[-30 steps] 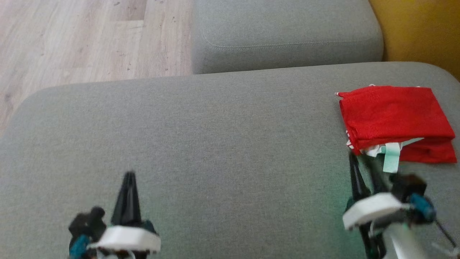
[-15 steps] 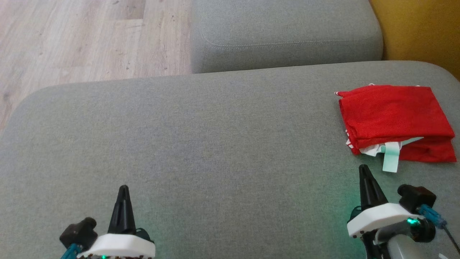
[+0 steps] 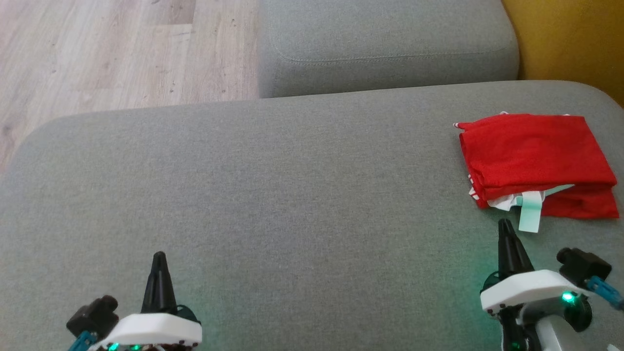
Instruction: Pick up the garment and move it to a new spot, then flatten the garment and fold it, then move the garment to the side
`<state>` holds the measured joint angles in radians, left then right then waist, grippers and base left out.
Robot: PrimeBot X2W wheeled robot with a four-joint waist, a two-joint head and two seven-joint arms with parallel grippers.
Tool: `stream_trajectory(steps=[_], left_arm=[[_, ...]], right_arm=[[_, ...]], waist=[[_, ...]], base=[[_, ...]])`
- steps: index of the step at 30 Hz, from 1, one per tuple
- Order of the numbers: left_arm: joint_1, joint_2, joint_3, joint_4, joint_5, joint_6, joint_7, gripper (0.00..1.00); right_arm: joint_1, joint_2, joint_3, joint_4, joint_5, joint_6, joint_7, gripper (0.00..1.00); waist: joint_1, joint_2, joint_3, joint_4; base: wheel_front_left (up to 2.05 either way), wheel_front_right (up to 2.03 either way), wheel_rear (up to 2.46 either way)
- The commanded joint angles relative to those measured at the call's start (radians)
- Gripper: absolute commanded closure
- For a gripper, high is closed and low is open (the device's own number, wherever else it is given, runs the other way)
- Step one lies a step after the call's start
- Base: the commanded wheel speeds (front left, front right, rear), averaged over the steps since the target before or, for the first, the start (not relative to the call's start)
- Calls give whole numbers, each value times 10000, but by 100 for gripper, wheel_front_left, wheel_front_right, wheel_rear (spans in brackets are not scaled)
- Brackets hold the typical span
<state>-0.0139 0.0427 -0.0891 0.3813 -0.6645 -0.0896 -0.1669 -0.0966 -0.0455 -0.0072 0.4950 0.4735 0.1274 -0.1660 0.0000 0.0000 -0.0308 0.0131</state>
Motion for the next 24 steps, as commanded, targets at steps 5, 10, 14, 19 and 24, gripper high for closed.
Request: stream_trajectory(steps=[5,10,14,19,24], left_arm=[[-542,19,297,-417,-606,-102,168,100],[-564,22,392,-469,-1091,-119,313,100],[-581,25,467,-510,-1478,-133,428,100],[-603,28,562,-561,-1962,-150,572,100],[-625,31,657,-613,-2447,-166,717,100]], right_arm=[[-420,-31,-57,-501,748,9,166,100],[-403,-32,-113,-611,1329,10,310,100],[-389,-32,-157,-698,1794,11,425,100],[-372,-33,-212,-808,2375,13,569,100],[-356,-34,-268,-918,2956,14,713,100]], waist=[[0,0,18,-7],[0,0,36,-13],[0,0,50,-19],[0,0,67,-26],[0,0,85,-33]], base=[[0,0,0],[0,0,0],[0,0,0],[0,0,0],[0,0,0]])
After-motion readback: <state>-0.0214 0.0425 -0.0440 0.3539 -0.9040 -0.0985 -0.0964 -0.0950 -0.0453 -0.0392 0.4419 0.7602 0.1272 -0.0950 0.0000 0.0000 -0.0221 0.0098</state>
